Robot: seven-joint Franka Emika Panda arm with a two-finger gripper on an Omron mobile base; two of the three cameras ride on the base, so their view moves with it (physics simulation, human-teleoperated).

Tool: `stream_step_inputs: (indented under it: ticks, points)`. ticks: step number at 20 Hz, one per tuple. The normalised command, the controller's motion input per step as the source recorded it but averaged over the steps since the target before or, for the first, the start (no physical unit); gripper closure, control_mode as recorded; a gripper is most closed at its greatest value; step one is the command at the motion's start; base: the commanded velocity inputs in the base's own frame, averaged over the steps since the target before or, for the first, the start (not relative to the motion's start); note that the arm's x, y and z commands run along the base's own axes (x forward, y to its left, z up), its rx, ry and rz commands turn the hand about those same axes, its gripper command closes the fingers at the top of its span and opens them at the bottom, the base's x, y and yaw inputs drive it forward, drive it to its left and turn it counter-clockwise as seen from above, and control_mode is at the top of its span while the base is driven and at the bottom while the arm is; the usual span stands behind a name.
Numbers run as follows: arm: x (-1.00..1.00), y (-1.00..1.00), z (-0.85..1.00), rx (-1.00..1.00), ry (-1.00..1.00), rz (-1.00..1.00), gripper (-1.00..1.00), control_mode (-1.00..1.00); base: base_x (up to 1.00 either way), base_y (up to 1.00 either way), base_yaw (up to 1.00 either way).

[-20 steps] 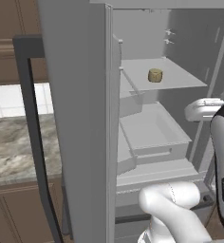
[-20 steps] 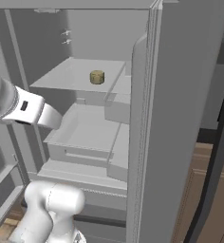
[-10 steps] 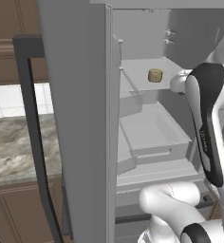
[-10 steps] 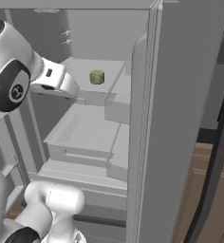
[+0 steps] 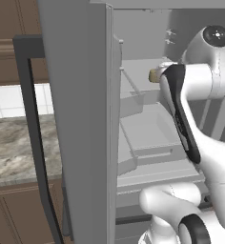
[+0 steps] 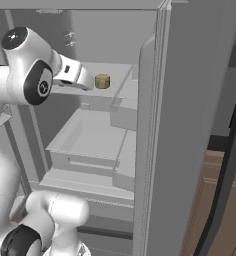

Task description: Retrieve the sausage and cheese from the fridge and place them on the cutting board on the counter.

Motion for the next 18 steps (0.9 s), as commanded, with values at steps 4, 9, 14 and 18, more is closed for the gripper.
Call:
stream_step_inputs:
  ticks: [4, 9, 14, 18]
  points:
    - [0.84, -0.29, -0.01, 0.01, 0.03, -0.02, -1.00, -1.00, 0.00, 0.00, 0.00]
    - [0.90, -0.11, -0.06, 0.04, 0.08, 0.00, -1.00, -1.00, 0.00, 0.00, 0.00]
    - [0.81, 0.00, -0.11, 0.02, 0.07, 0.00, -1.00, -1.00, 0.00, 0.00, 0.00]
    - [0.82, 0.00, -0.26, 0.00, 0.00, 0.00, -1.00, -1.00, 0.00, 0.00, 0.00]
